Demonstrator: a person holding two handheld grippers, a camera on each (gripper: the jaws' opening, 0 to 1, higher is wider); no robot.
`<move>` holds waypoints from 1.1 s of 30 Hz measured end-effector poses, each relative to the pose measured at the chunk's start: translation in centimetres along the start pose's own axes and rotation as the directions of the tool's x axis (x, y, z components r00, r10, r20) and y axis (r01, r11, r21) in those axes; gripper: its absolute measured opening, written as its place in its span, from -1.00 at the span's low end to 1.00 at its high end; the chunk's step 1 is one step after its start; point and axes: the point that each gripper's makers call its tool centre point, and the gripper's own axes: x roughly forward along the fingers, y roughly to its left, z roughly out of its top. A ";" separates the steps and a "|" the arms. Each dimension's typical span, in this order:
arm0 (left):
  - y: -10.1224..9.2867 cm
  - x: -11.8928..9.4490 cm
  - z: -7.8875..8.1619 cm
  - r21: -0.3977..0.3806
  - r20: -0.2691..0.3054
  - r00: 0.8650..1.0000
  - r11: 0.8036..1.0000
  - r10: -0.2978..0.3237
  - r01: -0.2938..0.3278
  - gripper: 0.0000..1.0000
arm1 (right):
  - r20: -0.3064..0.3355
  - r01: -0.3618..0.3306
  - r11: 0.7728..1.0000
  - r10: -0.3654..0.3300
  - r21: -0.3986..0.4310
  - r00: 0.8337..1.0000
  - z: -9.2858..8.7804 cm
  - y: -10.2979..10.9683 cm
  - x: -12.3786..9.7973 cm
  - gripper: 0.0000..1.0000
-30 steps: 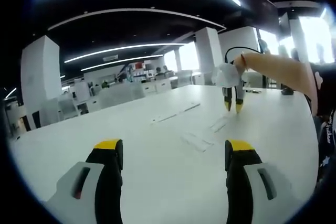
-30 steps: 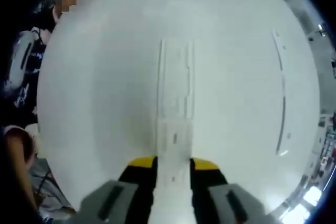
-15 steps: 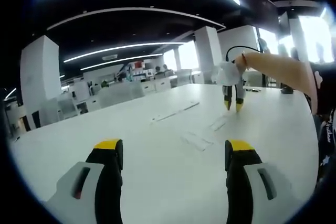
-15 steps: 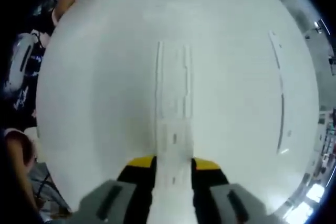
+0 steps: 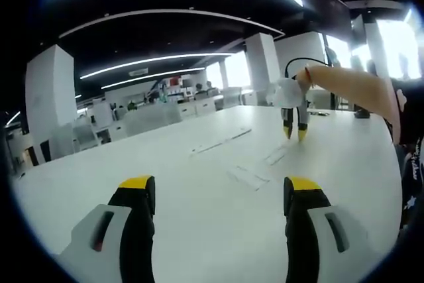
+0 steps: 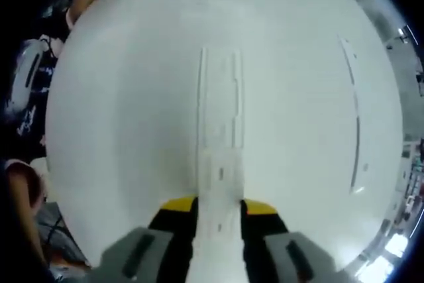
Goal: Locate the socket holder cover, grip the socket holder cover, clip it into the socket holder slot.
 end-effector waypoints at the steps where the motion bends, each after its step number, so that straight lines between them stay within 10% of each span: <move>1: 0.0 0.0 0.0 0.000 -0.001 1.000 1.000 0.000 0.000 0.57 | 0.000 0.002 1.000 -0.002 -0.004 1.000 0.1 0.0 0.0 -0.45; 33: 0.0 -0.1 0.0 0.002 0.001 1.000 1.000 0.000 0.000 0.57 | 0.012 0.038 0.999 -0.038 -0.015 0.999 0.8 -2.6 -0.8 -0.39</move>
